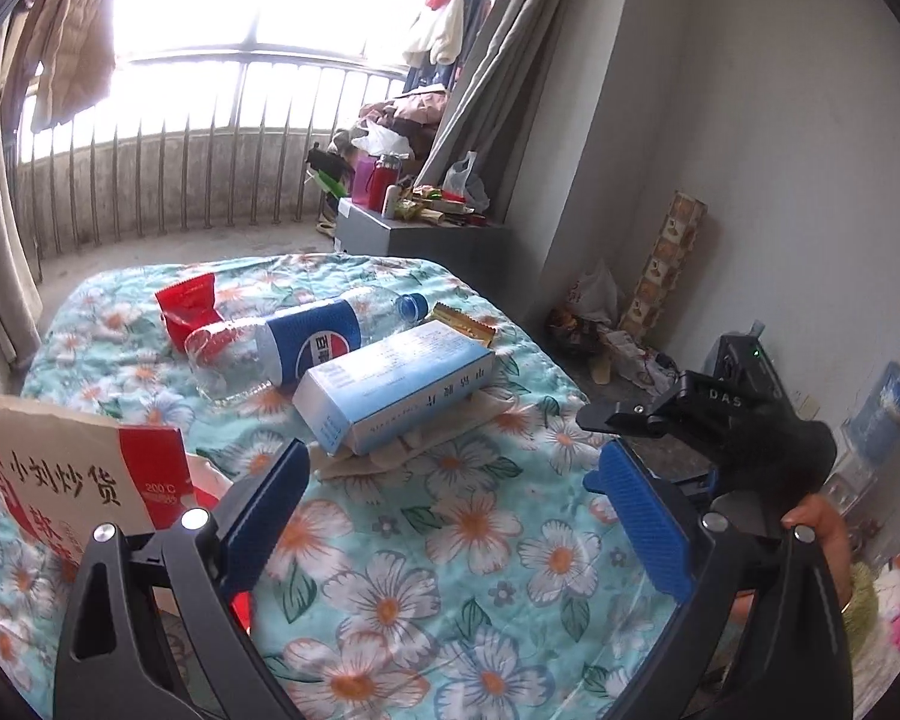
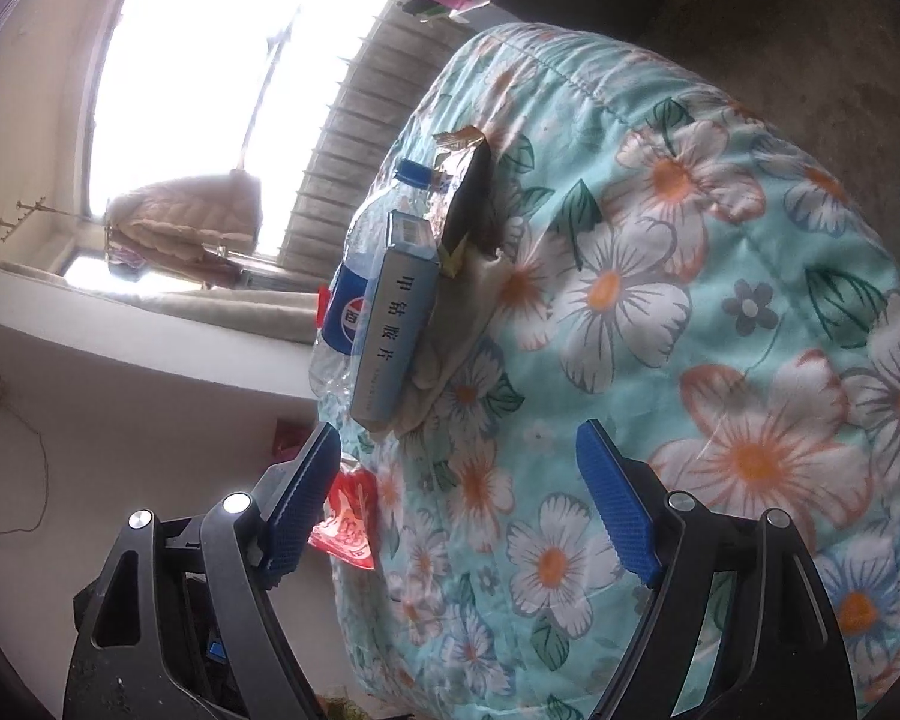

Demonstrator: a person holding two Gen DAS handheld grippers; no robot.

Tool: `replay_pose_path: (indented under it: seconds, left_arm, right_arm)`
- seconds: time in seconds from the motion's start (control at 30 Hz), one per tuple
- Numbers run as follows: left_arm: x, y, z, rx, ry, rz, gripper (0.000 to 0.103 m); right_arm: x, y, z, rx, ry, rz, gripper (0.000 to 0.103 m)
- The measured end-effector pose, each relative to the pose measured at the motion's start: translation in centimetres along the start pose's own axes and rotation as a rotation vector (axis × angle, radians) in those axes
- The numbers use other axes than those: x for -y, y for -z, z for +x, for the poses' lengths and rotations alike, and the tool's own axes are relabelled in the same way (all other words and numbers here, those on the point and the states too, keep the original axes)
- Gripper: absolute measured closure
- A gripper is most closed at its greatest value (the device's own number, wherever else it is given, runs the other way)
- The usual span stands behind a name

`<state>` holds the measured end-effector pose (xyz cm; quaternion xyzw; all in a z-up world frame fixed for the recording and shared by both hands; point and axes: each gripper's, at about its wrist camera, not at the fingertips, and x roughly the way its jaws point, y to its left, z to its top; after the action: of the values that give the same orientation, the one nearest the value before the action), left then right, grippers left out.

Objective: Collect trash
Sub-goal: 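Grasp the red plastic cup with the left tool while the right tool approaches the medicine box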

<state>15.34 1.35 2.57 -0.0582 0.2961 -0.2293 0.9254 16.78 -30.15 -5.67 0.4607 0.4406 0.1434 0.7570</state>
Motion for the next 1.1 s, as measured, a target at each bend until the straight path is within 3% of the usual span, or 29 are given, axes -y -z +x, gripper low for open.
replay_pose_path:
  seconds: [0.13,0.23,0.37,0.5,0.6,0.7,0.73,1.0,1.1]
  left_arm:
    - [-0.1,-0.4,-0.2,-0.008,0.014,-0.017,0.008]
    - [-0.5,-2.3,-2.1,0.034,0.042,-0.018,0.008]
    - [-3.8,-7.5,-5.6,0.107,0.065,-0.101,0.008]
    - [-11.1,-13.0,-5.0,0.019,0.054,-0.327,0.008]
    - [-17.5,-15.4,-2.2,-0.073,0.158,-0.552,0.008]
    - [-23.3,-16.3,1.4,-0.145,0.199,-0.79,0.008]
    - [-24.4,-16.5,2.3,-0.154,0.201,-0.819,0.008]
    - [-30.6,-15.9,12.8,-0.395,-0.075,-0.77,0.008]
    - [-32.3,-14.1,16.1,-0.458,-0.101,-0.789,0.013]
  right_arm:
    - [0.7,-0.5,0.5,-0.023,0.017,0.026,0.027]
    - [0.6,-0.9,0.3,-0.029,0.016,0.026,0.027]
    - [0.1,-1.4,0.1,-0.027,0.021,0.0,0.027]
    - [0.2,-1.9,0.4,-0.036,0.044,-0.008,0.027]
    - [0.9,-2.3,0.6,-0.04,0.047,0.002,0.027]
    - [1.6,-2.4,1.1,-0.047,0.05,0.017,0.027]
    - [1.8,-2.3,1.2,-0.05,0.052,0.02,0.027]
    - [1.5,-2.4,1.5,-0.062,0.068,0.002,0.027]
    - [0.6,-2.3,2.1,-0.062,0.094,-0.009,0.027]
